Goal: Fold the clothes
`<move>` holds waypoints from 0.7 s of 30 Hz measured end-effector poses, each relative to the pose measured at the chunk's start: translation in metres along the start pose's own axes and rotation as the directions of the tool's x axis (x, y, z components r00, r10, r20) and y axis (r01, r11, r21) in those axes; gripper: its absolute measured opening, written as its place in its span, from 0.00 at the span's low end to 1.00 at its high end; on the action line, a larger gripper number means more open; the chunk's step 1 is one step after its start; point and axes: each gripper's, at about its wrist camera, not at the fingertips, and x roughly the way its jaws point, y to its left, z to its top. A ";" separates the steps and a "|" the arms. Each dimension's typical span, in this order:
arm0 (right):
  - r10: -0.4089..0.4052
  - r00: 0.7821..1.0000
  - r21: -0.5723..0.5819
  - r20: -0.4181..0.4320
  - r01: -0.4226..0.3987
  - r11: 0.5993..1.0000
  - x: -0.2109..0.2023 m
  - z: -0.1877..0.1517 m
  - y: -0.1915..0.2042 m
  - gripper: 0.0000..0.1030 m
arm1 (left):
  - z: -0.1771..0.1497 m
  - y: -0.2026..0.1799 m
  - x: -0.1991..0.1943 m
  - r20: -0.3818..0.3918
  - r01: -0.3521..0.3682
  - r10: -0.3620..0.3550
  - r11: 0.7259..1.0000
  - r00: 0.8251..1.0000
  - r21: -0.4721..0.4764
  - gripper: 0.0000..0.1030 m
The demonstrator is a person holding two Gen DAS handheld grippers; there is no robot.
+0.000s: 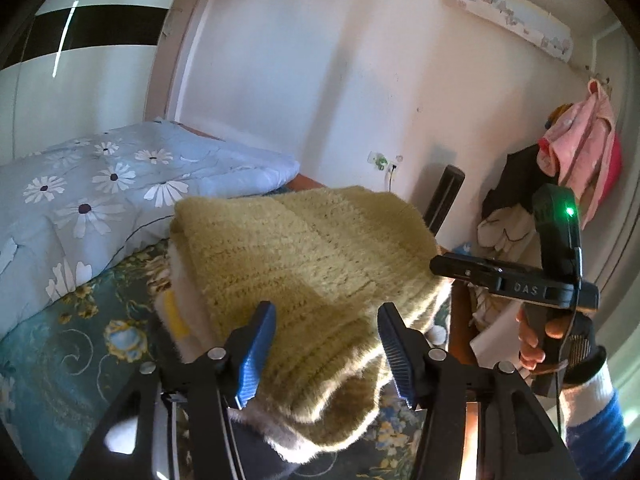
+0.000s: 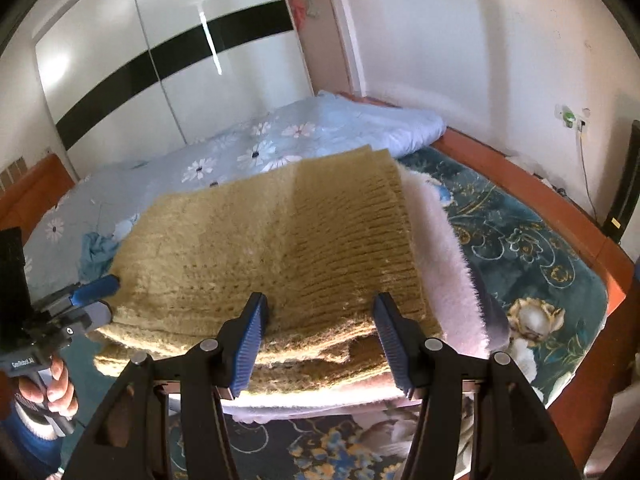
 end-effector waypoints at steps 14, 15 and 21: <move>-0.056 0.995 -0.015 0.084 0.058 0.998 -0.049 -0.080 0.090 0.64 | -0.086 -0.013 -0.042 0.007 -0.107 0.107 0.994 0.994 -0.011 0.70; -0.067 0.994 -0.021 0.086 0.070 0.997 -0.050 -0.085 0.096 0.64 | -0.091 -0.014 -0.045 0.010 -0.115 0.115 0.993 0.993 -0.009 0.71; -0.055 0.993 -0.013 0.102 0.056 0.998 -0.058 -0.113 0.118 0.87 | -0.118 -0.006 -0.066 0.007 -0.130 0.131 0.989 0.991 -0.068 0.83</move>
